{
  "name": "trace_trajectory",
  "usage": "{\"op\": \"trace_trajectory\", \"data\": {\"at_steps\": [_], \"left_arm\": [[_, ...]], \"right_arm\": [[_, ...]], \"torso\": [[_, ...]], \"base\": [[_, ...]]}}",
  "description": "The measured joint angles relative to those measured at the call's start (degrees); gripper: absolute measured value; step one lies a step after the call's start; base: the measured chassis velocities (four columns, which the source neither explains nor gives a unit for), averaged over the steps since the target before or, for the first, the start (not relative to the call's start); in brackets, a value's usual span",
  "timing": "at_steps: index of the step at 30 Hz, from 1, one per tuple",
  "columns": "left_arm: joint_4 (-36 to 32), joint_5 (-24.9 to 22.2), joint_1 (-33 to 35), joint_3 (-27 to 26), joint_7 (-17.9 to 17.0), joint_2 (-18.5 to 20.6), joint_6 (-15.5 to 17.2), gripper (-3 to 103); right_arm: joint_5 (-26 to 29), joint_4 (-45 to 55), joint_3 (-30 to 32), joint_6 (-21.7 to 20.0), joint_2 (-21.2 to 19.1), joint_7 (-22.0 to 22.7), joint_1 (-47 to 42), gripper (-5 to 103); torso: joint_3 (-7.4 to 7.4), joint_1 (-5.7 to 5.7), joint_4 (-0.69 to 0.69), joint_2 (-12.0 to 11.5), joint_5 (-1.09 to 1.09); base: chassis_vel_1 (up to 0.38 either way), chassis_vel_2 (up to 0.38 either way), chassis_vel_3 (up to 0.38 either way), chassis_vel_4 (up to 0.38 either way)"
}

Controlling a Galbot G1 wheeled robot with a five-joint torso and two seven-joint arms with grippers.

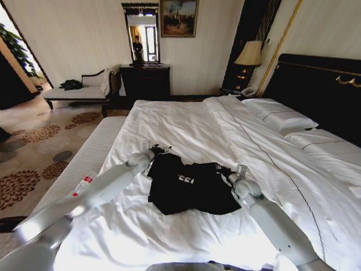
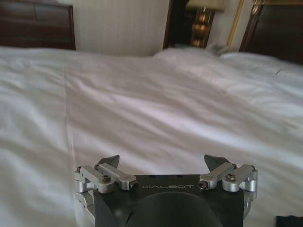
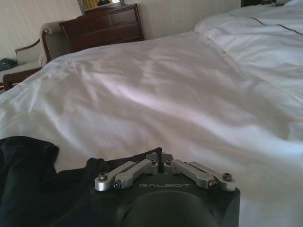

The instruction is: Fold the clothes on the bed.

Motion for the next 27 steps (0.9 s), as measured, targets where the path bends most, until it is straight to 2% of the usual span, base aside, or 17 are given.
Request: {"op": "trace_trajectory", "data": {"at_steps": [1,6,10,14,21,22,24,26,27], "left_arm": [[0.0,0.0,0.0,0.0,0.0,0.0,0.0,100],[8.8,2.2,-2.6,3.8,1.8,-3.5,3.4,99],[12.5,3.8,-2.9,3.8,2.7,-5.9,3.5,99],[18.7,6.6,-3.0,3.2,3.6,-10.3,3.4,98],[20.4,8.7,-1.8,2.3,4.2,-12.8,2.9,98],[20.6,9.4,-1.3,1.9,4.2,-13.3,2.9,94],[20.8,9.7,-1.2,1.8,3.8,-13.4,3.1,94],[21.1,9.9,-1.1,1.8,3.3,-13.3,3.3,87],[21.1,9.9,-1.1,1.8,3.3,-13.3,3.3,87]], "right_arm": [[0.0,0.0,0.0,0.0,0.0,0.0,0.0,0],[0.7,-0.2,0.4,-0.6,0.2,0.7,0.0,0],[1.0,-0.5,0.4,-0.7,0.2,0.7,0.1,0],[1.1,-0.5,0.1,-0.9,0.7,0.9,0.4,0],[1.2,-1.0,-0.6,-1.0,1.0,1.0,0.8,0],[1.3,-1.2,-0.6,-1.0,1.1,1.0,0.9,0],[1.5,-1.2,-0.6,-1.0,1.1,1.0,0.9,0],[1.7,-1.2,-0.6,-1.1,1.1,1.1,1.0,0],[1.7,-1.2,-0.6,-1.1,1.1,1.1,1.0,0]], "torso": [[0.0,0.0,0.0,0.0,0.0],[-0.01,0.0,0.03,0.0,-0.01],[-0.01,-0.01,0.02,0.0,-0.03],[-0.01,0.0,0.0,0.0,-0.02],[-0.01,-0.01,0.01,0.0,-0.02],[-0.01,-0.02,0.01,0.0,-0.02],[-0.01,-0.02,0.01,0.0,-0.03],[-0.01,-0.02,0.01,0.0,-0.02],[-0.01,-0.02,0.01,0.0,-0.02]], "base": [[0.0,0.0,0.0,0.0],[0.0,0.0,0.0,0.0],[0.0,0.0,0.0,0.0],[0.0,0.0,0.0,0.0],[0.0,0.0,0.0,0.0],[0.0,0.0,0.0,0.0],[0.0,0.0,0.0,0.0],[0.0,0.0,0.0,0.0],[0.0,0.0,0.0,0.0]]}}
